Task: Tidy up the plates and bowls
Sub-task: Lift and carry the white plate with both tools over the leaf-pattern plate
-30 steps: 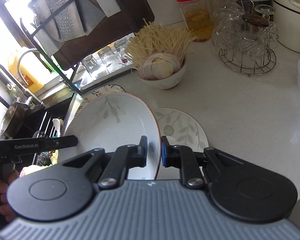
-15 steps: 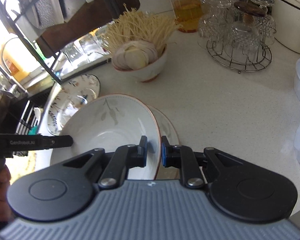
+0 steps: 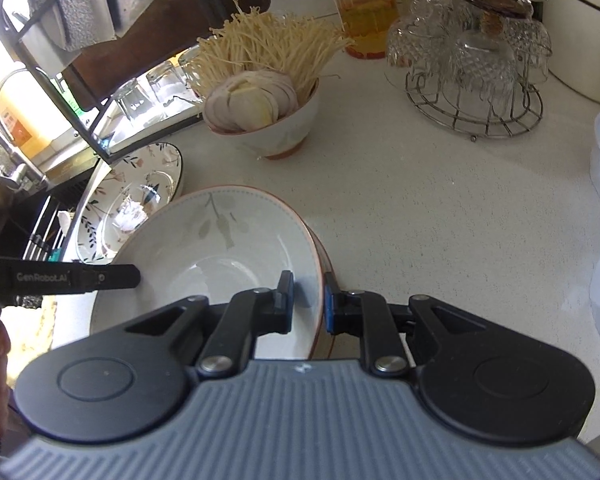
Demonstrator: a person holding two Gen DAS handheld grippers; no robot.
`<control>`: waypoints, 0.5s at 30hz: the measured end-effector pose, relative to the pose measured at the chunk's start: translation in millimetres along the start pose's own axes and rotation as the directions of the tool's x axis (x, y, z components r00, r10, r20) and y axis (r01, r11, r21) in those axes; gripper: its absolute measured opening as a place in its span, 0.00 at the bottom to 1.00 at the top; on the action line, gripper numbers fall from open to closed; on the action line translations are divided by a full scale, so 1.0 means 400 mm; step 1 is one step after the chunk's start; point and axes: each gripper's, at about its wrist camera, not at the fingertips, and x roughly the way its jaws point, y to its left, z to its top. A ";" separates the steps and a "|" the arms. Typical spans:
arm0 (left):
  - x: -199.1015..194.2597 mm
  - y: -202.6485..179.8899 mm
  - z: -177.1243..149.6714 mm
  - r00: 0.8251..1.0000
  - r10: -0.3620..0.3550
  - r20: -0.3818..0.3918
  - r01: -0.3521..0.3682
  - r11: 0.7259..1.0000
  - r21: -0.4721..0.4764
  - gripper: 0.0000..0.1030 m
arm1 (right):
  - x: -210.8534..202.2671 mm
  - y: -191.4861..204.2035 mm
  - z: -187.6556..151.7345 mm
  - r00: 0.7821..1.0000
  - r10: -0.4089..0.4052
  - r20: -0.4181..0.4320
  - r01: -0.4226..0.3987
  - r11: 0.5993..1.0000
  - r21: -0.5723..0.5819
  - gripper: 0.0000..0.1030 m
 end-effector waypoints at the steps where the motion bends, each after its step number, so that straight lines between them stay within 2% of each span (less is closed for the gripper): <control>1: 0.000 -0.002 0.001 1.000 0.006 0.000 -0.006 1.000 0.001 0.14 | 0.001 0.000 -0.001 1.000 0.000 0.001 0.000 1.000 0.000 0.18; 4: 0.006 -0.001 -0.001 1.000 0.022 -0.011 -0.022 1.000 -0.006 0.14 | 0.006 -0.004 -0.003 1.000 0.009 -0.010 -0.009 1.000 0.010 0.18; 8: 0.006 0.018 0.002 1.000 -0.008 -0.004 0.008 0.999 -0.049 0.15 | 0.006 -0.020 -0.001 0.999 0.036 0.001 -0.036 0.998 0.059 0.18; 12: 0.005 0.006 0.004 1.000 0.005 -0.004 -0.005 1.000 -0.024 0.15 | 0.009 -0.031 -0.003 0.998 0.055 -0.006 -0.054 0.994 0.097 0.18; 15: -0.005 0.006 0.004 1.000 -0.012 0.010 0.012 0.999 -0.034 0.15 | 0.000 -0.031 -0.005 0.999 0.051 -0.010 -0.050 0.993 0.110 0.18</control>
